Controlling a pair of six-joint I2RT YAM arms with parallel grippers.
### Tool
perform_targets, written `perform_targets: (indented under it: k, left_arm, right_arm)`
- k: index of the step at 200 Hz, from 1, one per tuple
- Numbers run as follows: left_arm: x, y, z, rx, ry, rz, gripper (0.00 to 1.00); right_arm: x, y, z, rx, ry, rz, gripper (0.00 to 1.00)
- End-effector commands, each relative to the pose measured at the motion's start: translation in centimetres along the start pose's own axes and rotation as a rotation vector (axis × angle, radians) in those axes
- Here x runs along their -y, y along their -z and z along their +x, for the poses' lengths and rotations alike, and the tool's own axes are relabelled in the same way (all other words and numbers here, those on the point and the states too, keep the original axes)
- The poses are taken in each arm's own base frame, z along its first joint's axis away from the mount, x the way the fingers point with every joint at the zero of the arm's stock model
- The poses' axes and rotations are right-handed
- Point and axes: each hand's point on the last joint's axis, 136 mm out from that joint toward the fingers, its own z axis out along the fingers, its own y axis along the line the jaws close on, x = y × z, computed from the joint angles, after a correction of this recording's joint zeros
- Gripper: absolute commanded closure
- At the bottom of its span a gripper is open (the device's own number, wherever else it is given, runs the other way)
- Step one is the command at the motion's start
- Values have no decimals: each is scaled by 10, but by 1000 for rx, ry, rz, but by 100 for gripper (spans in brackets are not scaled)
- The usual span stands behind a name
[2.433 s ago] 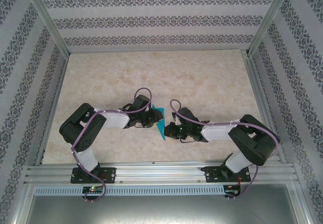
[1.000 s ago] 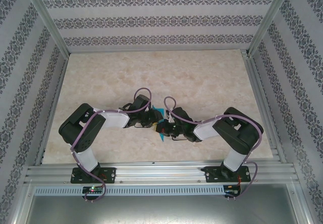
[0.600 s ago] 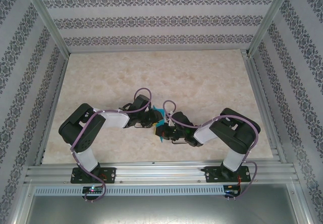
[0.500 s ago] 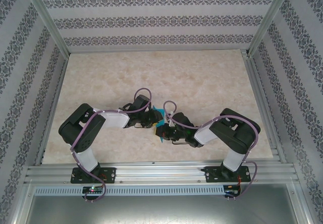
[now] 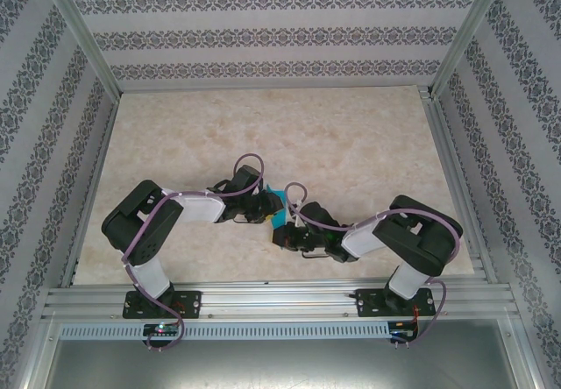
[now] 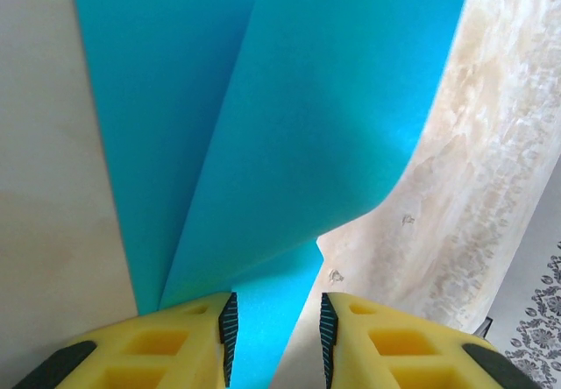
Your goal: Fold a paper plane with a square sheet of paper (pick it up from the middle)
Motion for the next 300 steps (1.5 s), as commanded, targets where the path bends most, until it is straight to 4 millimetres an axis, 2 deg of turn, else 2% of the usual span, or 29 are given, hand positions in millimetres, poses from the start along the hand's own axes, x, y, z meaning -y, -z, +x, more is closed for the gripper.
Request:
perform_targets:
  k: [1, 52, 78, 111, 147, 168, 180, 203, 228, 239, 246, 250, 277, 300]
  left_arm:
    - [-36, -2, 3, 12, 38, -134, 65]
    - [-36, -1, 3, 14, 39, -133, 65]
    - [-36, -1, 3, 16, 39, -134, 65]
    - [-35, -1, 3, 13, 39, -133, 65]
    - [-36, -2, 3, 11, 36, -140, 65]
    - [-35, -3, 3, 5, 35, -134, 65]
    - [-35, -3, 3, 5, 32, -135, 65]
    - [-35, -1, 4, 6, 32, -138, 65]
    - [-35, 0, 4, 5, 31, -137, 65]
    - [-34, 1, 4, 7, 29, -134, 65]
    - [-34, 1, 4, 8, 27, -134, 65]
    - [-33, 1, 4, 8, 28, -133, 65]
    - [-34, 1, 5, 5, 27, -133, 65]
    - [-33, 0, 5, 3, 28, -131, 65]
  right_arm:
    - [43, 7, 47, -140, -41, 131, 92]
    - [70, 9, 56, -136, -72, 204, 93]
    - [58, 6, 64, -177, -16, 166, 93]
    - [39, 11, 56, -131, 30, 118, 93]
    - [42, 18, 56, -123, 47, 148, 93]
    - [63, 18, 60, -152, 27, 241, 93]
    - [66, 17, 64, -167, 10, 239, 94]
    - [46, 18, 56, -124, 10, 156, 94]
    - [7, 26, 29, -27, 56, 69, 93]
    - [-3, 30, 19, 1, 68, 56, 93]
    - [-2, 34, 14, 21, 66, 65, 93]
    - [-14, 34, 4, 48, 74, 47, 93]
    - [-17, 39, -20, 113, 41, 50, 92]
    - [-23, 32, -26, 91, 36, 41, 91]
